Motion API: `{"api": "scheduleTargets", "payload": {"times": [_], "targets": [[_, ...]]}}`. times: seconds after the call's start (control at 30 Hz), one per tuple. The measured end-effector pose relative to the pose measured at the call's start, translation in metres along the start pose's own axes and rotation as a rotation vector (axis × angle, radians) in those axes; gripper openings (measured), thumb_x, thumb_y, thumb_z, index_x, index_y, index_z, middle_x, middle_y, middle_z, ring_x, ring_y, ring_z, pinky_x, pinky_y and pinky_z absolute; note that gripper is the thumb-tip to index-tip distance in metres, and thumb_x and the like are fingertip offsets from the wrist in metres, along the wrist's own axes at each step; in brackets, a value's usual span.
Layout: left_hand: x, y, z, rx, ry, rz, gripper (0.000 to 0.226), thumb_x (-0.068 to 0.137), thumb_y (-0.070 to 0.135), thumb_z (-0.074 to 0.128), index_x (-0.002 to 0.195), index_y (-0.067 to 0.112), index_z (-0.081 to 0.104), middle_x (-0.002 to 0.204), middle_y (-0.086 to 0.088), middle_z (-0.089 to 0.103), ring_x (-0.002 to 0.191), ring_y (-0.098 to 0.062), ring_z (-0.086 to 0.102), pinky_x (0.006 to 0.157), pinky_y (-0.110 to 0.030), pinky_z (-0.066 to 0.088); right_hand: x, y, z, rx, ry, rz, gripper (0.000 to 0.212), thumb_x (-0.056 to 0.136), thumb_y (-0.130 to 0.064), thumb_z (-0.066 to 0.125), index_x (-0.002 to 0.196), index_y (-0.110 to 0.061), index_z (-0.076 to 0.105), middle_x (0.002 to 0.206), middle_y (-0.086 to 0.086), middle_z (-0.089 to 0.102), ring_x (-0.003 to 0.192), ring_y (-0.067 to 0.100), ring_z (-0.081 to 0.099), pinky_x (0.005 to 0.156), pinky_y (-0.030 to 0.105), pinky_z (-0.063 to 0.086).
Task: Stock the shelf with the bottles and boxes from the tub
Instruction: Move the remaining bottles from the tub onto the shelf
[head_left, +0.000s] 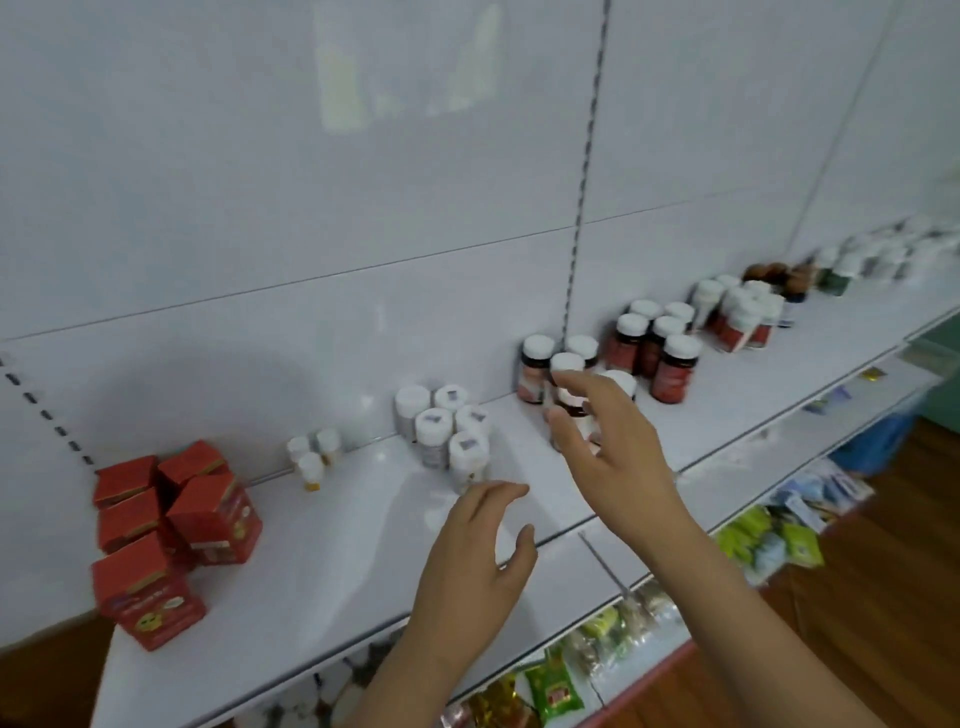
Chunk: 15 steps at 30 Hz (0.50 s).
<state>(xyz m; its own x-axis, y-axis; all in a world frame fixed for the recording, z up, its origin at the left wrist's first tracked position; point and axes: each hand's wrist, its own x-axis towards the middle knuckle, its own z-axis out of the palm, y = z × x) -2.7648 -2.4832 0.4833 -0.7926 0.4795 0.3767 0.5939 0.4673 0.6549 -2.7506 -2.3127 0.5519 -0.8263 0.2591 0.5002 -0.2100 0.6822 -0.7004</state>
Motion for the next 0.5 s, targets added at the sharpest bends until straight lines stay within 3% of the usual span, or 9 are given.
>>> {"api": "scheduleTargets", "payload": {"times": [0.13, 0.3, 0.43, 0.5], "targets": [[0.017, 0.048, 0.054, -0.051, -0.058, 0.067, 0.035, 0.094, 0.034, 0.052, 0.129, 0.037, 0.051, 0.128, 0.027, 0.043, 0.122, 0.006, 0.044, 0.095, -0.005, 0.036, -0.016, 0.034, -0.073, -0.041, 0.098, 0.046, 0.038, 0.099, -0.046, 0.047, 0.133, -0.03, 0.052, 0.129, -0.02, 0.053, 0.119, -0.003, 0.048, 0.097, 0.013, 0.037], [0.037, 0.125, 0.149, -0.107, -0.146, 0.148, 0.038, 0.093, 0.04, 0.05, 0.132, 0.038, 0.049, 0.13, 0.027, 0.04, 0.123, 0.005, 0.042, 0.1, -0.017, 0.041, -0.05, 0.09, -0.183, -0.128, 0.158, 0.142, 0.042, 0.098, -0.05, 0.044, 0.137, -0.034, 0.048, 0.129, -0.025, 0.048, 0.119, -0.009, 0.044, 0.095, 0.007, 0.033], [0.05, 0.194, 0.23, -0.123, -0.24, 0.225, 0.038, 0.096, 0.04, 0.052, 0.134, 0.039, 0.045, 0.132, 0.028, 0.037, 0.123, 0.014, 0.033, 0.099, -0.001, 0.028, -0.078, 0.137, -0.273, -0.205, 0.207, 0.192, 0.046, 0.097, -0.053, 0.042, 0.138, -0.033, 0.047, 0.134, -0.019, 0.049, 0.123, -0.004, 0.043, 0.102, 0.02, 0.036], [0.055, 0.224, 0.268, -0.141, -0.281, 0.257, 0.039, 0.095, 0.04, 0.053, 0.134, 0.036, 0.046, 0.132, 0.025, 0.039, 0.122, 0.014, 0.033, 0.1, -0.002, 0.028, -0.092, 0.16, -0.313, -0.251, 0.243, 0.218, 0.05, 0.098, -0.058, 0.038, 0.139, -0.032, 0.047, 0.136, -0.015, 0.05, 0.127, 0.001, 0.043, 0.102, 0.023, 0.036]]}}
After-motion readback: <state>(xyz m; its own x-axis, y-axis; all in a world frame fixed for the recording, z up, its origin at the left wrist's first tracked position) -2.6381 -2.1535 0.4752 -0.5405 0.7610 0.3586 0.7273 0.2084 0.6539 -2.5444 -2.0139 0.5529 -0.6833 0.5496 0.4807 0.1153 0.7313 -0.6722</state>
